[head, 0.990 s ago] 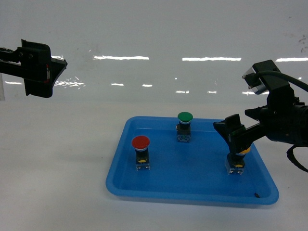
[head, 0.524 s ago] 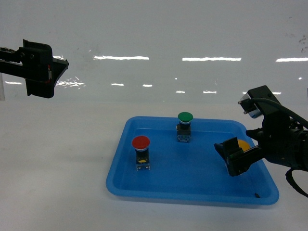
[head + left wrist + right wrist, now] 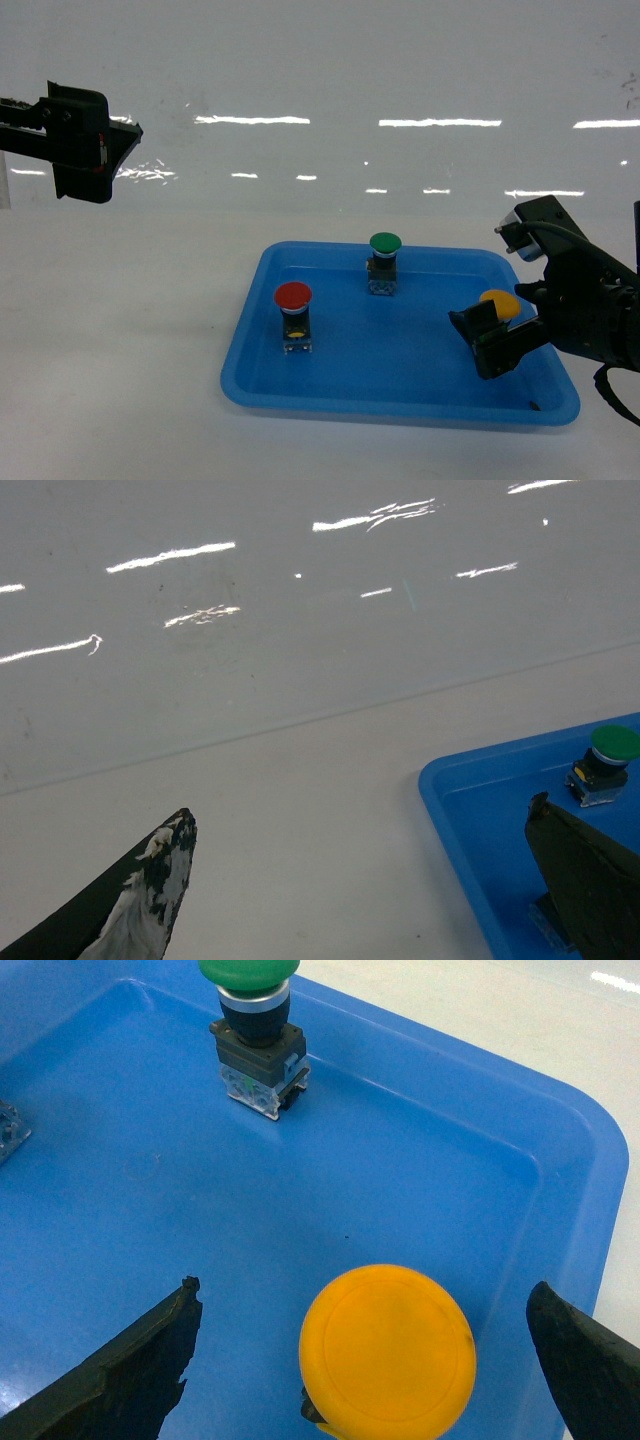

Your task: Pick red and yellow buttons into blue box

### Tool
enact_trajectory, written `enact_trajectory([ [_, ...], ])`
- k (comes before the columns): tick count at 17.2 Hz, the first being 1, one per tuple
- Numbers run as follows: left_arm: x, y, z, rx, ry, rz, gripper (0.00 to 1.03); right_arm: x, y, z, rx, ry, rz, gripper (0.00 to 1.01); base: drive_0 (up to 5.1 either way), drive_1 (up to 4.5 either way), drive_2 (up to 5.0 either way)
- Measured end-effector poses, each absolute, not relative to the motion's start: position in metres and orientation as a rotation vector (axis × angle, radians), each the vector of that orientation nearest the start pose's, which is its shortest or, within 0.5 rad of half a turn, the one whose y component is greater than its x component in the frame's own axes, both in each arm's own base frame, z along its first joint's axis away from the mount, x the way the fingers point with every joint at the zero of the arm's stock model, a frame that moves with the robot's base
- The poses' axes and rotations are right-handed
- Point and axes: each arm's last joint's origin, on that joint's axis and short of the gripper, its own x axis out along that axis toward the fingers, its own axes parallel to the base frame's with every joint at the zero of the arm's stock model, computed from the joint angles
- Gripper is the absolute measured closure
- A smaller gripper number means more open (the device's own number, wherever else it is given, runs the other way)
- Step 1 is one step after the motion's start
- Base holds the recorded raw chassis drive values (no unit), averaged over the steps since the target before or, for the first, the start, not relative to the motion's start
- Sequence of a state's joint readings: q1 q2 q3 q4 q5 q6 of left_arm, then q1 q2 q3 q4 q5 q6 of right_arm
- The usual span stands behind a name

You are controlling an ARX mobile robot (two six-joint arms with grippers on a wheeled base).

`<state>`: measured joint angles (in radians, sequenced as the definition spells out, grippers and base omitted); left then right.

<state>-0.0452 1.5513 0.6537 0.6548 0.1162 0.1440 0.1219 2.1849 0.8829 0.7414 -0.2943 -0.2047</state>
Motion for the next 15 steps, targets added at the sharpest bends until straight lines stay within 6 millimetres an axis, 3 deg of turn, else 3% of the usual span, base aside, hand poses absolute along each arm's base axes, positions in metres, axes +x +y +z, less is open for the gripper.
enact_trajectory([
  [5,0.308,-0.017,0.190,0.134,0.231,-0.177,0.05,0.372,0.050,0.037,-0.149,0.553,0.450,0.03,0.0,0.00,0.0],
  [15,0.308,-0.017,0.190,0.134,0.231,-0.177,0.05,0.380,0.051,0.040,-0.147,0.541,0.461,0.03,0.0,0.00,0.0],
])
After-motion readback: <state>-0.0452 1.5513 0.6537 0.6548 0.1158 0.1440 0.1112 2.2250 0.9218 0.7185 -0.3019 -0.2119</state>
